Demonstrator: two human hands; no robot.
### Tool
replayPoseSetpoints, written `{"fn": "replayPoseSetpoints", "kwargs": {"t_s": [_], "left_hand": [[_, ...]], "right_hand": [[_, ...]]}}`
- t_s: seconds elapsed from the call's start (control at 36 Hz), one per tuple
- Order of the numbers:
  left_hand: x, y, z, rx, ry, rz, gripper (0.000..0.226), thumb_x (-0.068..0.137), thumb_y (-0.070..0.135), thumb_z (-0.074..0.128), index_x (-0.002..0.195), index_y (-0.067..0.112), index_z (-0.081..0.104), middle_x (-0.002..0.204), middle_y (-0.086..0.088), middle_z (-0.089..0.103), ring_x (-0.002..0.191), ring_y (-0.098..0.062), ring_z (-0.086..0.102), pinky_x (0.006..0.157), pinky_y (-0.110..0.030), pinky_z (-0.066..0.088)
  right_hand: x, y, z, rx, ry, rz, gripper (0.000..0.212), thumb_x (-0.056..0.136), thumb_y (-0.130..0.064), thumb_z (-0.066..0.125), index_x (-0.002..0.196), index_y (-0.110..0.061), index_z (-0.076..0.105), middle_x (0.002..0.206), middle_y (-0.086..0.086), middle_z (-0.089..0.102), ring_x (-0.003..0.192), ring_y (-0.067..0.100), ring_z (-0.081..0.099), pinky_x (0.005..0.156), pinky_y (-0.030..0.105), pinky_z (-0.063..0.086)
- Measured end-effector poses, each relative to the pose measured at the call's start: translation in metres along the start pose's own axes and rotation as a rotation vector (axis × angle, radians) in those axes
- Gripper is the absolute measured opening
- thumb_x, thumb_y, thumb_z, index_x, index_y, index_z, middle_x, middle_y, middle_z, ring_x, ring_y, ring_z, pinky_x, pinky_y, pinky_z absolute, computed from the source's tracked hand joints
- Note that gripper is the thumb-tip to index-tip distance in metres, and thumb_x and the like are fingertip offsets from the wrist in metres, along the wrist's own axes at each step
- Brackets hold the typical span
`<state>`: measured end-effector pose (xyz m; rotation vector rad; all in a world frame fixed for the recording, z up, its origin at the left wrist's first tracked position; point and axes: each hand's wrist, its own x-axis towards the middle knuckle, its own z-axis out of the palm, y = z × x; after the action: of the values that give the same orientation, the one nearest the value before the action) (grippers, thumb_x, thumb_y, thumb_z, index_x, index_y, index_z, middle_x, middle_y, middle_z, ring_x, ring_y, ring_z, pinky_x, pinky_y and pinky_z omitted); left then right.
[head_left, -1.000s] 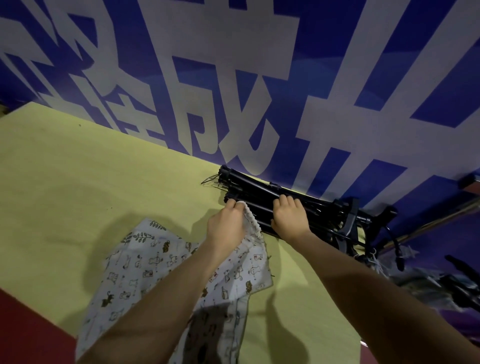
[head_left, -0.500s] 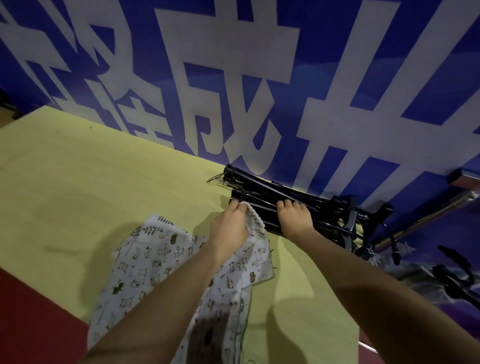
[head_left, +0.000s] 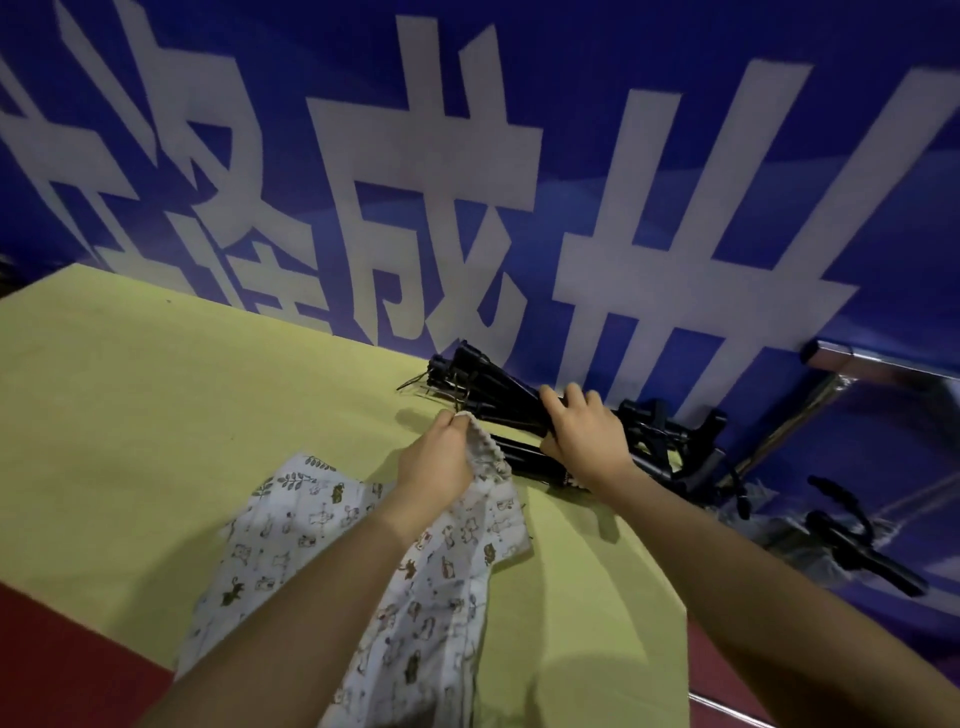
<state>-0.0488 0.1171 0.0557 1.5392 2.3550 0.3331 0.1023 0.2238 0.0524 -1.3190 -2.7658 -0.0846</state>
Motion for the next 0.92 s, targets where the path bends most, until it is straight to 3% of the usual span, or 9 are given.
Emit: {"fn": "replayPoseSetpoints", "kwargs": {"t_s": [0.08, 0.22, 0.47, 0.56, 0.64, 0.75, 0.92], "left_hand": [[-0.006, 0.002, -0.003, -0.014, 0.004, 0.006, 0.055, 0.088, 0.005, 0.051, 0.140, 0.015, 0.036, 0.140, -0.002, 0.036, 0.110, -0.028, 0.055, 0.073, -0.038, 0.046], [-0.017, 0.004, -0.006, -0.065, 0.015, 0.013, 0.062, 0.088, 0.006, 0.053, 0.144, 0.016, 0.029, 0.142, -0.001, 0.034, 0.109, -0.030, 0.054, 0.071, -0.035, 0.043], [-0.031, 0.003, -0.010, -0.133, -0.028, 0.022, 0.062, 0.089, 0.007, 0.055, 0.145, 0.013, 0.029, 0.144, -0.002, 0.033, 0.123, -0.027, 0.048, 0.096, -0.040, 0.045], [-0.033, 0.002, -0.011, -0.169, -0.029, 0.029, 0.063, 0.087, 0.005, 0.056, 0.145, 0.014, 0.032, 0.144, -0.001, 0.034, 0.124, -0.026, 0.047, 0.096, -0.038, 0.046], [-0.036, 0.002, -0.011, -0.190, -0.026, 0.043, 0.069, 0.082, 0.004, 0.063, 0.144, 0.015, 0.034, 0.143, 0.003, 0.035, 0.121, -0.024, 0.049, 0.087, -0.033, 0.052], [-0.037, -0.001, -0.014, -0.218, 0.010, 0.031, 0.070, 0.076, 0.012, 0.075, 0.137, 0.016, 0.042, 0.139, 0.004, 0.037, 0.114, -0.024, 0.054, 0.089, -0.035, 0.052], [-0.038, -0.008, -0.012, -0.219, -0.039, -0.001, 0.074, 0.089, 0.000, 0.048, 0.151, 0.016, 0.011, 0.159, 0.002, 0.007, 0.137, -0.036, 0.023, 0.108, -0.043, 0.035]], "right_hand": [[-0.011, -0.002, -0.013, 0.023, 0.019, 0.012, 0.054, 0.088, -0.020, 0.055, 0.137, -0.013, 0.033, 0.121, 0.016, 0.047, 0.100, 0.035, 0.054, 0.065, 0.034, 0.035], [-0.030, -0.002, -0.030, 0.103, 0.108, 0.033, 0.043, 0.082, -0.016, 0.055, 0.123, -0.013, 0.040, 0.103, 0.008, 0.056, 0.088, 0.030, 0.058, 0.066, 0.032, 0.035], [-0.065, -0.003, -0.055, 0.093, 0.194, 0.053, 0.043, 0.083, -0.027, 0.057, 0.121, -0.015, 0.040, 0.096, 0.003, 0.058, 0.077, 0.027, 0.058, 0.062, 0.028, 0.033], [-0.072, -0.004, -0.057, 0.140, 0.217, 0.095, 0.042, 0.082, -0.028, 0.056, 0.119, -0.014, 0.040, 0.095, 0.005, 0.059, 0.074, 0.029, 0.058, 0.058, 0.030, 0.039], [-0.078, -0.004, -0.059, 0.207, 0.249, 0.127, 0.044, 0.083, -0.027, 0.056, 0.121, -0.015, 0.039, 0.098, 0.006, 0.059, 0.078, 0.029, 0.060, 0.063, 0.038, 0.052], [-0.084, -0.003, -0.061, 0.166, 0.239, 0.140, 0.042, 0.084, -0.027, 0.056, 0.121, -0.018, 0.037, 0.099, 0.005, 0.059, 0.079, 0.030, 0.060, 0.063, 0.039, 0.051], [-0.095, 0.003, -0.053, 0.061, 0.190, 0.145, 0.042, 0.085, -0.031, 0.056, 0.122, -0.021, 0.038, 0.100, 0.003, 0.061, 0.082, 0.029, 0.061, 0.056, 0.031, 0.040]]}}
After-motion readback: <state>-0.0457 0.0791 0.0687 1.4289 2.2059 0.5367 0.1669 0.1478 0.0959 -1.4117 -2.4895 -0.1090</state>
